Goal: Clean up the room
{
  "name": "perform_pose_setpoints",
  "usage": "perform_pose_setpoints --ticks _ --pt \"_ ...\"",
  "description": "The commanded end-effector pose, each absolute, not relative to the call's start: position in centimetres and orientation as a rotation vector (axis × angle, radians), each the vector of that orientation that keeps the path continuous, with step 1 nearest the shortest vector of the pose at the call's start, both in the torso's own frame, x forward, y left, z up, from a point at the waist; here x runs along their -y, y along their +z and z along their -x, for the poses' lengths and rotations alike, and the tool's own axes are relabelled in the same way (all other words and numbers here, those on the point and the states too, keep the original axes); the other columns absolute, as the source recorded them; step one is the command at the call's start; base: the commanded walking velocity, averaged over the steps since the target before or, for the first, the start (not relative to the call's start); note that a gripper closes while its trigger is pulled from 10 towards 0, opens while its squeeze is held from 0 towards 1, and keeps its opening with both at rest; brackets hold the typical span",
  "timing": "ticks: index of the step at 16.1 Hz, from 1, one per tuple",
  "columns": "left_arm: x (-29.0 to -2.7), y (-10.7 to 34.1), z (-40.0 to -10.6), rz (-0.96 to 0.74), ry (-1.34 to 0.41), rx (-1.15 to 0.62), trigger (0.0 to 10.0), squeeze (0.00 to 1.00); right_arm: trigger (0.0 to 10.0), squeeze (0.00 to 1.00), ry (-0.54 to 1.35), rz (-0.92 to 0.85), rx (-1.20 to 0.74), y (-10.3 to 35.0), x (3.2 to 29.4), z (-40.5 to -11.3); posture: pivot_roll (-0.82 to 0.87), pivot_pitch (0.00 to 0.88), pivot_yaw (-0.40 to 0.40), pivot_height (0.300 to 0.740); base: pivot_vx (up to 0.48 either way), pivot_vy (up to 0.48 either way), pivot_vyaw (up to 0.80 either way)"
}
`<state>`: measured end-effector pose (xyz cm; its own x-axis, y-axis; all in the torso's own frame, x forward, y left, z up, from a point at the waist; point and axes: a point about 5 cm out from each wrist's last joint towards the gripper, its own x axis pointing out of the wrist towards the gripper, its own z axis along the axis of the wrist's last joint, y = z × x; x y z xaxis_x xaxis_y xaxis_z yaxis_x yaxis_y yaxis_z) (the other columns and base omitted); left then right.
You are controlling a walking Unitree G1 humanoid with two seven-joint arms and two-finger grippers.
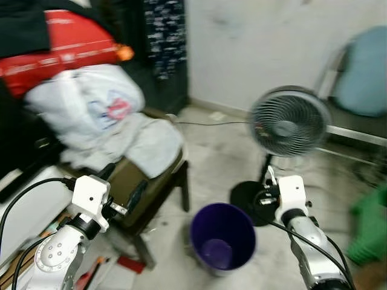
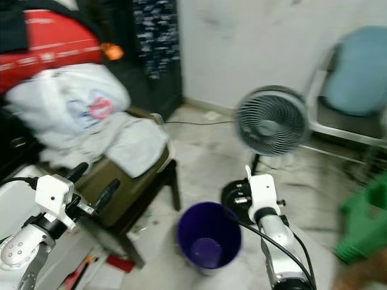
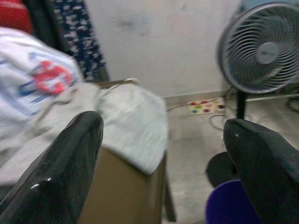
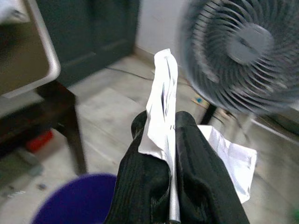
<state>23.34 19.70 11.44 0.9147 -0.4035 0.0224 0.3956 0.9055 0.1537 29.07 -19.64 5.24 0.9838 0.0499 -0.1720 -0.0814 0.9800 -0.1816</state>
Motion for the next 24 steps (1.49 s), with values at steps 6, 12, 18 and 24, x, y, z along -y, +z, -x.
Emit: perform_pose_setpoints --ticks 6,12,18,24 --pt "-19.7 11.8 -24.0 -0.169 -0.428 0.051 10.0 0.00 10.0 0.00 0.054 0.192 -0.147 5.2 19.8 -29.3 0.00 0.019 0.066 0.740 0.000 0.000 0.52" --pt "-19.2 12.0 -24.3 -0.166 -0.428 0.068 10.0 0.00 10.0 0.00 0.065 0.204 -0.154 4.8 19.6 -29.5 0.01 0.003 0.056 0.740 0.000 0.000 0.00" --pt "-18.9 11.9 -24.4 -0.172 -0.437 0.064 10.0 0.00 10.0 0.00 0.062 0.200 -0.186 3.8 19.8 -29.1 0.01 0.005 0.058 0.740 0.000 0.000 0.00" --pt "-19.3 12.3 -22.7 -0.253 -0.555 0.042 10.0 0.00 10.0 0.00 0.057 0.197 -0.230 2.4 19.3 -28.5 0.05 0.049 0.088 0.740 0.000 0.000 0.00"
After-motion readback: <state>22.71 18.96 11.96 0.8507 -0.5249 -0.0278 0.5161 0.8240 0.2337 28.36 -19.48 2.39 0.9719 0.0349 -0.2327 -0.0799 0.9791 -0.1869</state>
